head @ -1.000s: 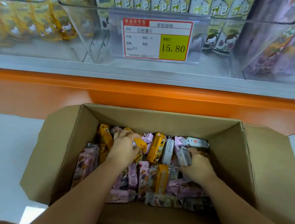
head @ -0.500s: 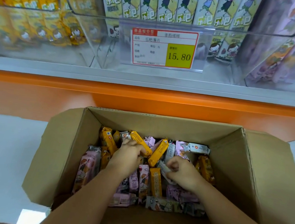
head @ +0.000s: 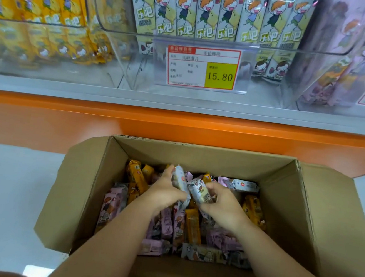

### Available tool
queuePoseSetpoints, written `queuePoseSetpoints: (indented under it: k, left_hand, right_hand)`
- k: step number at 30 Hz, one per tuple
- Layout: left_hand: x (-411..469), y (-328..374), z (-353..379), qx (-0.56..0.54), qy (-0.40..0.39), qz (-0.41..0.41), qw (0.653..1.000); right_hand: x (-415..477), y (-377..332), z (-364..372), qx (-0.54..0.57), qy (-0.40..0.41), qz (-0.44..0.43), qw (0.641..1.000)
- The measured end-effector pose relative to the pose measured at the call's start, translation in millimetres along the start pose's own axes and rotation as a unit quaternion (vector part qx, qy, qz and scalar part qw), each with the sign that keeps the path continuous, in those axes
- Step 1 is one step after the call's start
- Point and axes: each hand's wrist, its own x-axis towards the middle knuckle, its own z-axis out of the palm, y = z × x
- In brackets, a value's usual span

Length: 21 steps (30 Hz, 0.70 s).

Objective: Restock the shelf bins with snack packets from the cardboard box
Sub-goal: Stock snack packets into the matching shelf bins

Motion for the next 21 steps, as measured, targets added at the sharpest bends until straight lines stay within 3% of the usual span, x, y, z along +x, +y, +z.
queuePoseSetpoints:
  k: [4, 13, 21]
  left_hand:
    - [-5, 0, 6, -0.019, -0.044, 0.025, 0.999]
    - [-63, 26, -13, -0.245, -0.166, 0.066, 0.953]
    - [-123, 46, -42, -0.217, -0.198, 0.129, 0.947]
  right_hand:
    - [-1, -8, -3, 0.013, -0.007, -0.042, 0.999]
    - [-27, -47, -40, -0.038, 0.049, -0.109, 0.992]
    - [-101, -112, -69, -0.158, 0.052, -0.220, 0.961]
